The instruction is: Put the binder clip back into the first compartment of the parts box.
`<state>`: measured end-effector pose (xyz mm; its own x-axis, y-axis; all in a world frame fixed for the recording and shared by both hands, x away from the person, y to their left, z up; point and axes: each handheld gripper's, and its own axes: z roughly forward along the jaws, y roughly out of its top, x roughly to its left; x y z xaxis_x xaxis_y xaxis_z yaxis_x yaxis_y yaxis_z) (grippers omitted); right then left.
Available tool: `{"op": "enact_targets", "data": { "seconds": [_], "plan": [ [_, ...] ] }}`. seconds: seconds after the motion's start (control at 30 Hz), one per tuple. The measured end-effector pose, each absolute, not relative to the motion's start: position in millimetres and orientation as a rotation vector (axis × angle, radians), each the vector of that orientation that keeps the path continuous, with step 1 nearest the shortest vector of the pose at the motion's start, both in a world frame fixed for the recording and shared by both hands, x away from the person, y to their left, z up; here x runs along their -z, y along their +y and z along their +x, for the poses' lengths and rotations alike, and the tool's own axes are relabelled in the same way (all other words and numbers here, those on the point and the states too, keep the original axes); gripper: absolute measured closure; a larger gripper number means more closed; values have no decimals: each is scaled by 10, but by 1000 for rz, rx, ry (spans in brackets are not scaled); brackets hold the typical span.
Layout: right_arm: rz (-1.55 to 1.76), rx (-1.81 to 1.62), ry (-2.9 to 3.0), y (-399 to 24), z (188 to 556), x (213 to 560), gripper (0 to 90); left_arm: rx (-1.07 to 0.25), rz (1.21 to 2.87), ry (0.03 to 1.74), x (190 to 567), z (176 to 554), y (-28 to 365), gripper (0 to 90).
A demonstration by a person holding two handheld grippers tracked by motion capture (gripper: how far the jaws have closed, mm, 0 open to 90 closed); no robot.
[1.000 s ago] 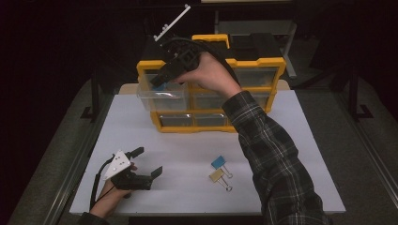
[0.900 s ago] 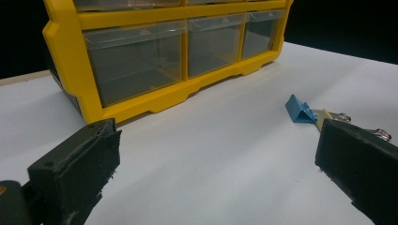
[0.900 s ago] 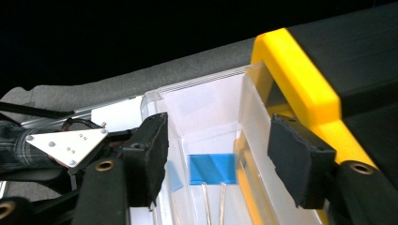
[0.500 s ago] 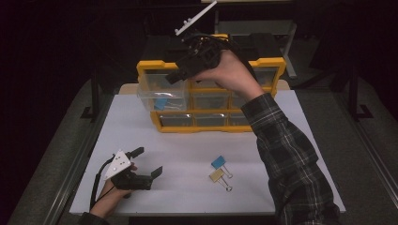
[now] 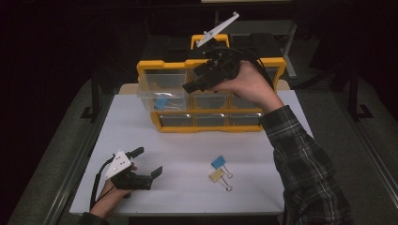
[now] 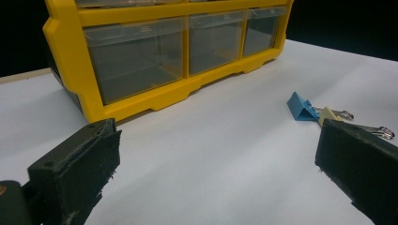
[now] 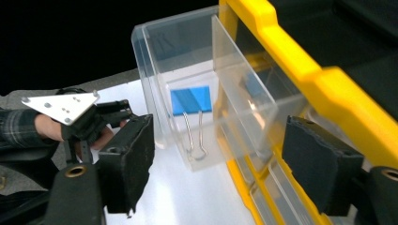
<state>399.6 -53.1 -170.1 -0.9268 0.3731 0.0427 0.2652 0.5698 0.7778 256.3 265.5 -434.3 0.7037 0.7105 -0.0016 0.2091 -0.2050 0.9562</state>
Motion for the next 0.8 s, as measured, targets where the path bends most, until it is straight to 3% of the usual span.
{"op": "enact_targets", "data": {
  "seconds": [0.8],
  "plan": [
    [669,-1207,2653,-823,3816,2414,133,-534,1747,741,4353,2559,2641,1]
  ]
}}
